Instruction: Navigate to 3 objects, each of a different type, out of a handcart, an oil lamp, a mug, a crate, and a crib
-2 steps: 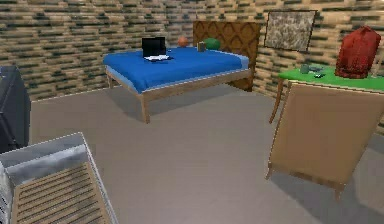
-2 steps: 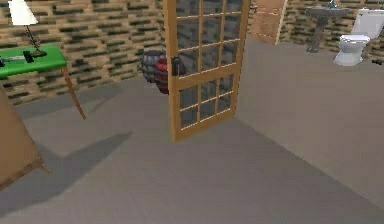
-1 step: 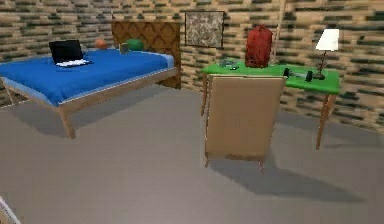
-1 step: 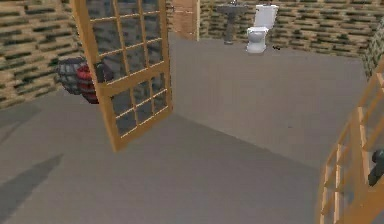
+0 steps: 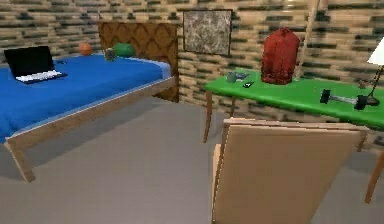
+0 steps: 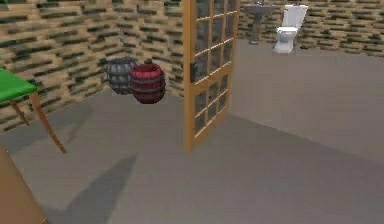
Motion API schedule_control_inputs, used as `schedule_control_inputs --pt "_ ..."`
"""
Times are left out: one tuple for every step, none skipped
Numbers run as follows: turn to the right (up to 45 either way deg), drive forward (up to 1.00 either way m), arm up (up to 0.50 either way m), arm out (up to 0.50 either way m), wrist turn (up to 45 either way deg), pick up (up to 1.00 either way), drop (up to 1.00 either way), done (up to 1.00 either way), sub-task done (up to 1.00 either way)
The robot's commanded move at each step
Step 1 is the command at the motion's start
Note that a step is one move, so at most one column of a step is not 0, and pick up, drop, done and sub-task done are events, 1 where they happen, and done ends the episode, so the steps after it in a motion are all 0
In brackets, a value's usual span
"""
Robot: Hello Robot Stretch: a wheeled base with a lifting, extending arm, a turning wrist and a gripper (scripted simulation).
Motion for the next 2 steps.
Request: schedule_control_inputs --pt "-30.0 0.0 0.0 0.0 0.0 0.0 0.0 0.0 0.0" --pt "-3.0 0.0 0.0 0.0 0.0 0.0 0.0 0.0 0.0"
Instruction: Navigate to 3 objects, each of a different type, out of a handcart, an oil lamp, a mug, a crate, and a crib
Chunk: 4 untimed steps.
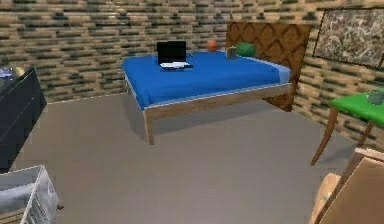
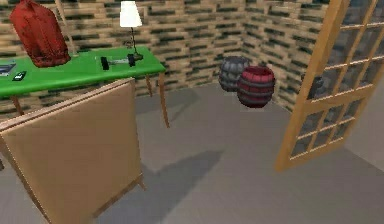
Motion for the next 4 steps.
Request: schedule_control_inputs --pt "0.0 0.65 0.0 0.0 0.0 0.0 0.0 0.0 0.0" --pt "-33.0 0.0 0.0 0.0 0.0 0.0 0.0 0.0 0.0" --pt "0.0 0.05 0.0 0.0 0.0 0.0 0.0 0.0 0.0" --pt "45.0 0.0 0.0 0.0 0.0 0.0 0.0 0.0 0.0"
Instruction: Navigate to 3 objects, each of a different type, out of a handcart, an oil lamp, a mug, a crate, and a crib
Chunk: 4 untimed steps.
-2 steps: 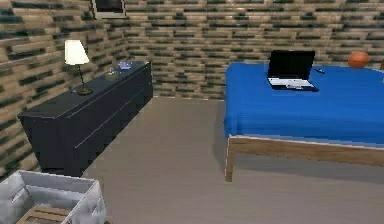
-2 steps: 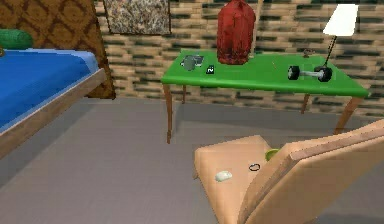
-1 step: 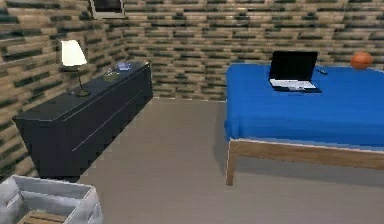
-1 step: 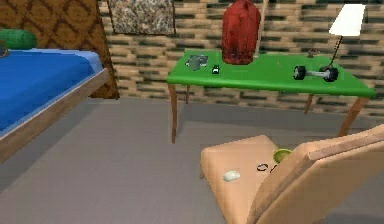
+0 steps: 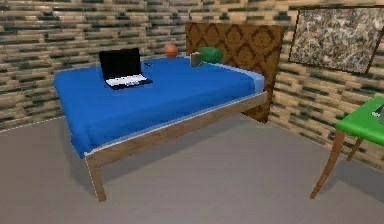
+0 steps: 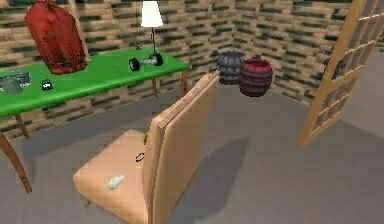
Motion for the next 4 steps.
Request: schedule_control_inputs --pt "15.0 0.0 0.0 0.0 0.0 0.0 0.0 0.0 0.0" --pt "0.0 1.0 0.0 0.0 0.0 0.0 0.0 0.0 0.0" --pt "33.0 0.0 0.0 0.0 0.0 0.0 0.0 0.0 0.0" --pt "0.0 0.05 0.0 0.0 0.0 0.0 0.0 0.0 0.0"
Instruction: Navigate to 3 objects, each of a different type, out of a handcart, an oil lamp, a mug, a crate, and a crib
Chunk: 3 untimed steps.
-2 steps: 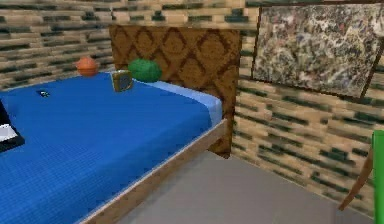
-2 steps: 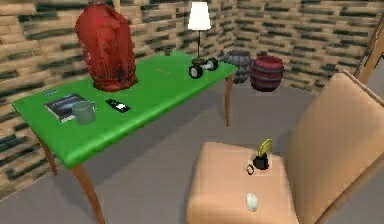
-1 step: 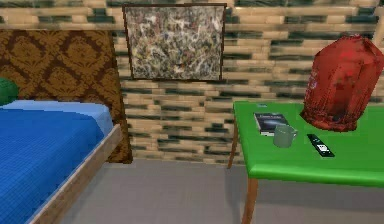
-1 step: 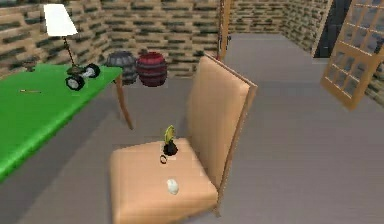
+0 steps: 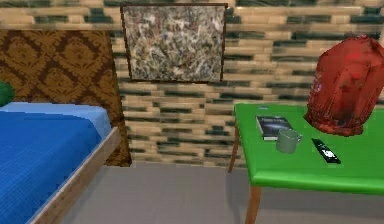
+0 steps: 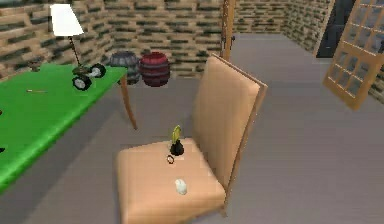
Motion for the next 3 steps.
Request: schedule_control_inputs --pt "27.0 0.0 0.0 0.0 0.0 0.0 0.0 0.0 0.0" --pt "0.0 0.0 0.0 0.0 0.0 0.0 0.0 0.0 1.0" --pt "45.0 0.0 0.0 0.0 0.0 0.0 0.0 0.0 0.0"
